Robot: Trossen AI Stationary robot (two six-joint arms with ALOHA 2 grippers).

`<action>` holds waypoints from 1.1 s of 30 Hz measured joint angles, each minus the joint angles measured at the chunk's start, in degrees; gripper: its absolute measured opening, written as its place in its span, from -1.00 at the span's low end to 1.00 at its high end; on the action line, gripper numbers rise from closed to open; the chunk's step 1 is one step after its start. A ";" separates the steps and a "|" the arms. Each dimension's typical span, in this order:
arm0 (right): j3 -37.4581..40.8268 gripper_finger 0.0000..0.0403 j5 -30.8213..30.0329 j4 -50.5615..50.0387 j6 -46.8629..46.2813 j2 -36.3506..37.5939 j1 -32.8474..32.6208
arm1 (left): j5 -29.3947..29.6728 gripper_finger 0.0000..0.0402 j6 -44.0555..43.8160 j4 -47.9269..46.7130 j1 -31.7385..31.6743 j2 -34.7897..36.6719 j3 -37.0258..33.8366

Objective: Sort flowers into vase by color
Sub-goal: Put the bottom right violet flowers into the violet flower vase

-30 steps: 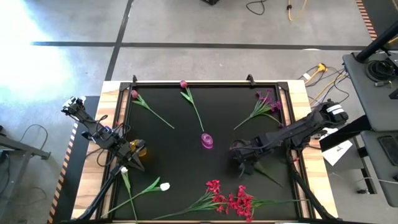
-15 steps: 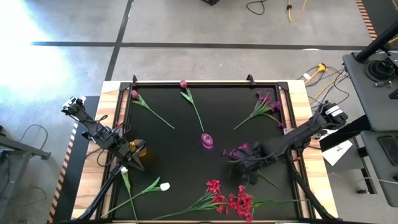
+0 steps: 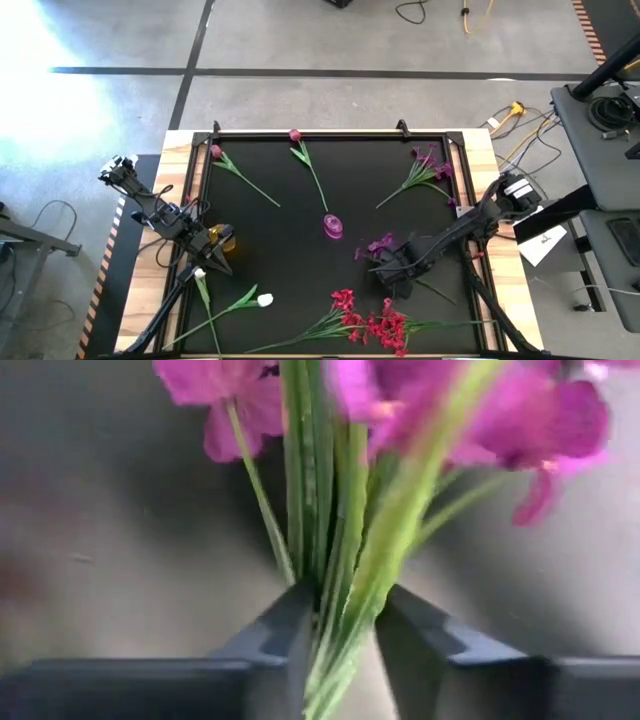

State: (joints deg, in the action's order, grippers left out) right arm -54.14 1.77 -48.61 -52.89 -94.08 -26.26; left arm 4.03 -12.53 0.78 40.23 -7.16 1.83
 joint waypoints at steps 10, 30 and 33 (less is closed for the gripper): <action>-2.66 -0.92 -12.70 1.61 -3.88 13.89 3.10 | -0.02 -1.00 0.00 -0.02 0.00 0.02 0.00; -5.67 -0.93 -43.02 60.29 41.58 24.10 10.51 | -0.02 -1.00 0.00 -0.02 0.02 0.02 -0.01; -5.63 -0.93 -40.41 61.68 42.47 21.63 13.34 | -0.02 -1.00 0.00 -0.01 0.02 0.02 0.00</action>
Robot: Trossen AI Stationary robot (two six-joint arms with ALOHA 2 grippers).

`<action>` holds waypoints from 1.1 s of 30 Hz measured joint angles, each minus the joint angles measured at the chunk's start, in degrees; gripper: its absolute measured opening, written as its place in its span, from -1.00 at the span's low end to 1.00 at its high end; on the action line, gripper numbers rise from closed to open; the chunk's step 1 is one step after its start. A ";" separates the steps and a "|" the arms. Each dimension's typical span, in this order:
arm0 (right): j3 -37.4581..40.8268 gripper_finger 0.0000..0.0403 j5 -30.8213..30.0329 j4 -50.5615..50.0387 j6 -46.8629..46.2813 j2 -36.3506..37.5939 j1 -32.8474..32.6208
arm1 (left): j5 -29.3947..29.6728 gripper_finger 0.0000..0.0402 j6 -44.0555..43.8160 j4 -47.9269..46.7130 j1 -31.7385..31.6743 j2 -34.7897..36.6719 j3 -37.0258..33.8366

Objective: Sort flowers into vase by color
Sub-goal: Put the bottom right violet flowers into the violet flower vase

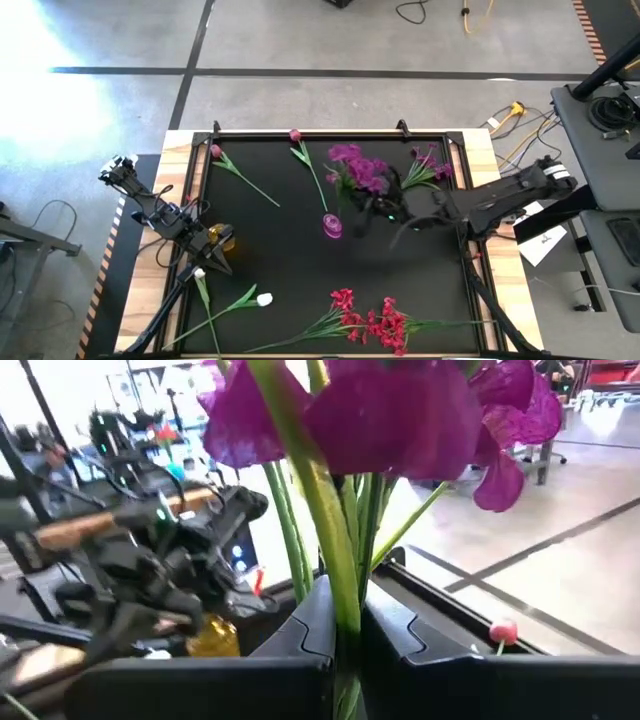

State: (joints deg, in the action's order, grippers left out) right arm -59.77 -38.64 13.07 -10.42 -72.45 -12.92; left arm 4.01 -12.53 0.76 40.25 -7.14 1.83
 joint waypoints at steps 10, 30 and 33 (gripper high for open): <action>1.11 -0.93 1.58 5.94 1.56 -8.48 3.27 | 0.00 -1.00 0.00 0.01 0.00 0.00 0.00; 2.03 -0.84 1.36 1.82 -5.22 -13.49 4.99 | 0.00 -1.00 0.00 -0.01 -0.02 0.00 0.00; 2.03 -0.66 1.66 -2.29 -9.02 -13.57 5.08 | 0.00 -1.00 0.00 -0.01 -0.02 -0.01 -0.01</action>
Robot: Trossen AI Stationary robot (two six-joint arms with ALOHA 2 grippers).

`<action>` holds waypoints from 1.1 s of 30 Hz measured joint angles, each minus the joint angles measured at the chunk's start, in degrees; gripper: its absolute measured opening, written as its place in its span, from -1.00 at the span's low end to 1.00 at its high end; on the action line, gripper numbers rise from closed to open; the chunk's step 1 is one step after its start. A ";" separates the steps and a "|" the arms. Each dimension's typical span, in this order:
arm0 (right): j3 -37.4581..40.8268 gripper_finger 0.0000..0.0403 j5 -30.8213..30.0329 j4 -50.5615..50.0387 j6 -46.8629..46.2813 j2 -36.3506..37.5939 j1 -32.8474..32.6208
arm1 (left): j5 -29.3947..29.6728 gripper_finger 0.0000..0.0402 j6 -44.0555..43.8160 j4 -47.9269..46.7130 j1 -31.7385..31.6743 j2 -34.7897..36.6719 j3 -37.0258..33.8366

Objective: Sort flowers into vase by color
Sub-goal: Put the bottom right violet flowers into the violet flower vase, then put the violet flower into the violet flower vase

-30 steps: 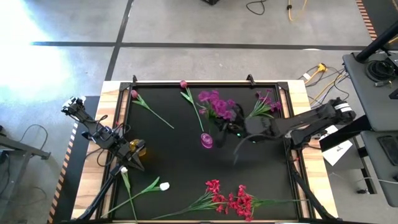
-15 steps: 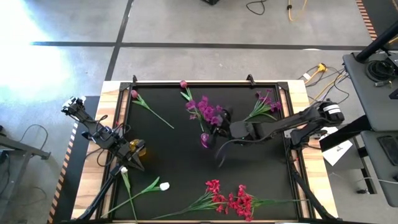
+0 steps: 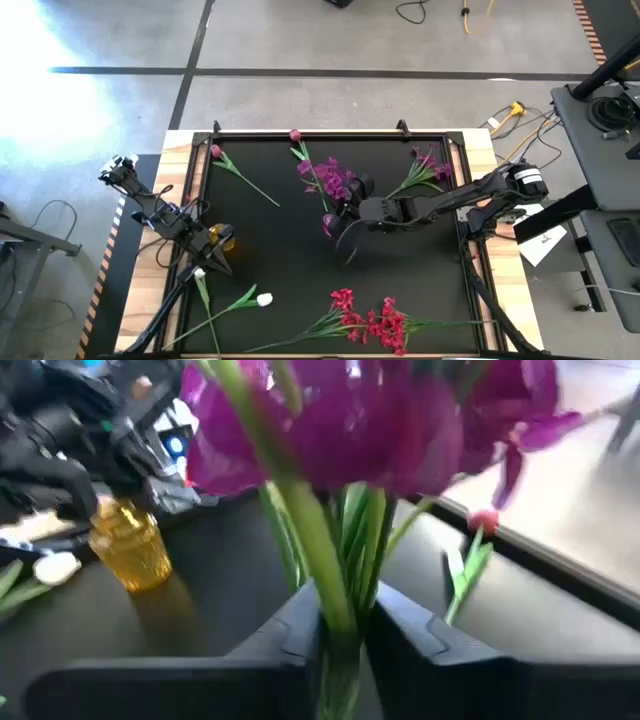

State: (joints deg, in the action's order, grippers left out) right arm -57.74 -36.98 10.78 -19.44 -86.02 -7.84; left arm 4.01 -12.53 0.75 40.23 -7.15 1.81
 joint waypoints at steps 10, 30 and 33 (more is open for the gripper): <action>-5.83 -0.12 10.02 -24.62 -17.80 3.78 0.00 | 0.00 -1.00 0.00 -0.01 0.01 0.00 0.01; -15.94 0.26 11.23 -65.36 -43.90 13.46 -3.66 | 0.00 -1.00 0.00 0.01 0.02 0.01 0.01; -13.51 0.25 7.68 -68.24 -51.02 15.65 -2.57 | 0.00 -1.00 0.00 0.00 0.00 0.01 0.01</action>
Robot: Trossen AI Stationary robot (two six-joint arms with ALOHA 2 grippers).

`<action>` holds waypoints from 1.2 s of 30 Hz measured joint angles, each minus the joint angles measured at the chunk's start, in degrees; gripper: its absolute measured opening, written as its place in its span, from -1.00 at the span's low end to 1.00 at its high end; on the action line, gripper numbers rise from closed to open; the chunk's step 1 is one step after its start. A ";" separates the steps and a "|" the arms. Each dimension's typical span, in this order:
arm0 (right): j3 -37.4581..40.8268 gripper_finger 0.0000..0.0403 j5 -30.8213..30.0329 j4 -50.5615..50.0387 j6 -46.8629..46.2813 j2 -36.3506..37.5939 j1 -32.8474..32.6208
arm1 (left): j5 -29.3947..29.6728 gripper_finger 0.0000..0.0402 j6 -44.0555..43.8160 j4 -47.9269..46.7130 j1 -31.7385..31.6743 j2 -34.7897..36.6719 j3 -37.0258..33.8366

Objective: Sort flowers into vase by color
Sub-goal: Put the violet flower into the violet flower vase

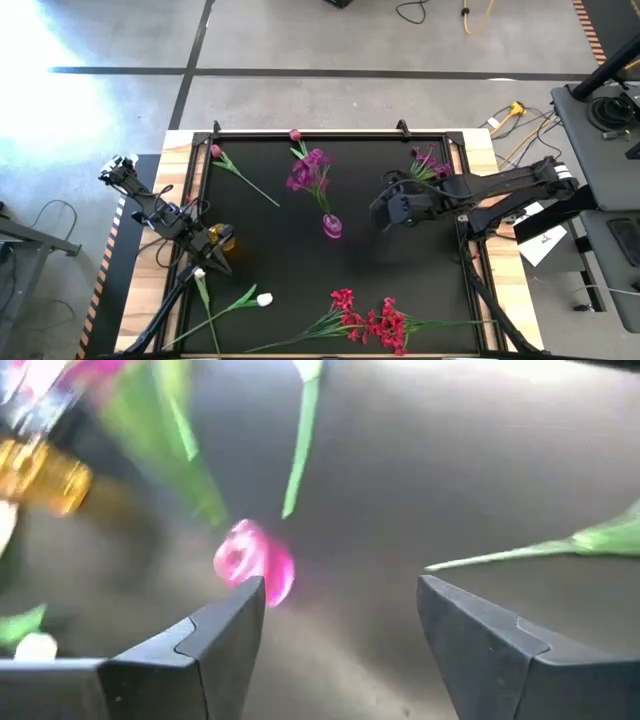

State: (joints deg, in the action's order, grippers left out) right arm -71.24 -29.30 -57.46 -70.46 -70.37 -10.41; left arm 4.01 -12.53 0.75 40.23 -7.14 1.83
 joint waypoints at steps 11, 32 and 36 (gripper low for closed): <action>14.79 0.14 -2.03 1.06 -17.00 0.95 14.03 | 0.00 -1.00 0.00 0.02 0.01 0.00 -0.02; 33.19 0.19 9.66 19.19 -17.15 -0.93 45.03 | -0.01 -1.00 0.00 0.02 0.00 -0.01 -0.01; 35.01 0.15 11.94 22.87 -17.44 -3.96 47.84 | -0.01 -1.00 0.00 0.01 0.01 0.00 0.00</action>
State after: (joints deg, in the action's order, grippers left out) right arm -36.24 -17.36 -34.58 -87.90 -74.33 37.43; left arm 4.00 -12.53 0.77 40.24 -7.14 1.82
